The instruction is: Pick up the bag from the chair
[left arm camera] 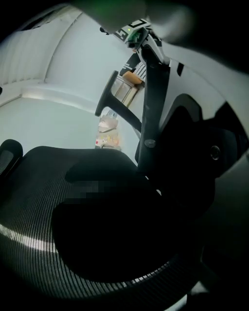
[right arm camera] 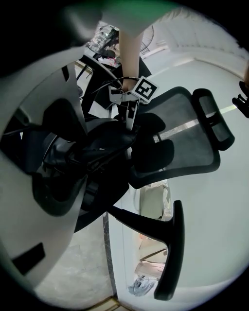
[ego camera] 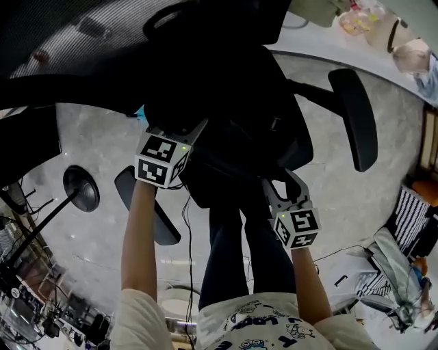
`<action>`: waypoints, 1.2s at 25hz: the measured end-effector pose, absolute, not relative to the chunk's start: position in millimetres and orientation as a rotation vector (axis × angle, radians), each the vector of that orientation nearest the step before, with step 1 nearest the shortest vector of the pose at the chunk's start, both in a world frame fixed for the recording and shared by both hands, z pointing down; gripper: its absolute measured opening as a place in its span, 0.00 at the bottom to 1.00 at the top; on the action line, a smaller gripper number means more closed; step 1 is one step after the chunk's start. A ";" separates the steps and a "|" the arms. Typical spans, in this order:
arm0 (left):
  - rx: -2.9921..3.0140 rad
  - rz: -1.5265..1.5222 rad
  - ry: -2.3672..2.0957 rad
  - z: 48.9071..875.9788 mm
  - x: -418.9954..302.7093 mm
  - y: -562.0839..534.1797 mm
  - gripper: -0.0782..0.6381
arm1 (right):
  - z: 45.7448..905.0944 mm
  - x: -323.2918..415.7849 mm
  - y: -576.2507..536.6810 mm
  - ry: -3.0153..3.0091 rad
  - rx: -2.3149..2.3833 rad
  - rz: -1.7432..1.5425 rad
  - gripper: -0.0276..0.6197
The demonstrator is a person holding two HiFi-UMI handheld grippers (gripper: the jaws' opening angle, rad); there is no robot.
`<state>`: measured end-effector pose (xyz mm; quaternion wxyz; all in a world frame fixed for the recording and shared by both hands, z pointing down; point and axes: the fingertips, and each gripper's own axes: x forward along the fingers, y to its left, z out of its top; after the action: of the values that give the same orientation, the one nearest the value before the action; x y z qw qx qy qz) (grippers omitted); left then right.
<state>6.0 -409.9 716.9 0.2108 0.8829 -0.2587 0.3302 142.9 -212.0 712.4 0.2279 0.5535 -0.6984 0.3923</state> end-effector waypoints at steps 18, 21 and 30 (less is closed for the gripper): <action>2.363 0.795 -0.841 696.1 -17.0 -394.8 0.28 | 702.0 130.4 -207.9 -1.935 1.540 1.103 0.15; 2.340 0.774 -0.874 691.4 -21.9 -390.3 0.28 | 695.9 131.8 -209.2 -1.957 1.510 1.059 0.15; 2.369 0.740 -0.980 650.0 -33.1 -383.2 0.25 | 656.7 149.1 -234.2 -2.032 1.493 0.896 0.15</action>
<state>-33.1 -383.2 650.0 0.2346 0.8631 -0.3570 0.2696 149.1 -234.2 656.7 0.2307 0.5428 -0.7390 0.3257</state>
